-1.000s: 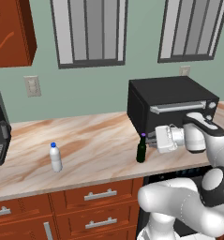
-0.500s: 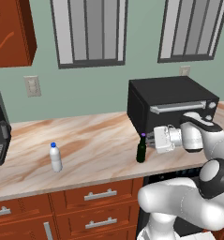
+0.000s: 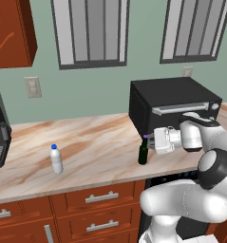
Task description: Place the drinks on the dining counter in a tight cluster.
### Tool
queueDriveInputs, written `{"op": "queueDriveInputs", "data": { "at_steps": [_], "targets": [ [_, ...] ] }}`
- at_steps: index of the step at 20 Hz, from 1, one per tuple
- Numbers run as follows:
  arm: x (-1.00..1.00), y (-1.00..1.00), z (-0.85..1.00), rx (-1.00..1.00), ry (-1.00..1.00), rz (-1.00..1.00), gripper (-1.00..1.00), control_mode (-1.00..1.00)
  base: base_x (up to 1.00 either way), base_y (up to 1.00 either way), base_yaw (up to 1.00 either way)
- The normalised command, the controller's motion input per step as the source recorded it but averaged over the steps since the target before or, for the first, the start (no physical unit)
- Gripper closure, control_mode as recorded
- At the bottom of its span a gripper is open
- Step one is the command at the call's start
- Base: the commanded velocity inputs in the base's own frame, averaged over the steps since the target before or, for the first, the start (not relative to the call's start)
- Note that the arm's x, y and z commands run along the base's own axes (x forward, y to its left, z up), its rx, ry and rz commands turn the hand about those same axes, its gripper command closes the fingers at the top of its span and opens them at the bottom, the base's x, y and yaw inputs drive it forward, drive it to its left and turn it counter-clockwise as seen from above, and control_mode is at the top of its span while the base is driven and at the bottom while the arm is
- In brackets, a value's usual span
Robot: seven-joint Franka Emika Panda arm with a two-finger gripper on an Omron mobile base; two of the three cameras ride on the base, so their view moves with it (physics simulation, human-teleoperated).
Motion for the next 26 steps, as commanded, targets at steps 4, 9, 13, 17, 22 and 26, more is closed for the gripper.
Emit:
{"op": "queueDriveInputs", "data": {
  "at_steps": [4,9,13,17,22,26],
  "targets": [
    [0.12,0.0,-0.05,0.0,0.0,0.0,-1.0,-1.0,0.0,0.0,0.0],
    [0.01,0.03,-0.05,0.01,0.0,0.0,-1.0,-1.0,0.0,0.0,0.0],
    [-0.01,0.17,0.0,0.01,0.0,0.0,-1.0,-1.0,0.0,0.0,0.0],
    [0.0,0.24,0.0,0.0,0.0,0.0,-1.0,-1.0,0.0,0.0,0.0],
    [0.0,0.14,-0.02,0.0,0.0,0.0,-1.0,-1.0,0.0,0.0,0.0],
    [0.0,0.01,-0.04,0.0,0.0,0.0,1.0,-1.0,0.0,0.0,0.0]
  ]
}}
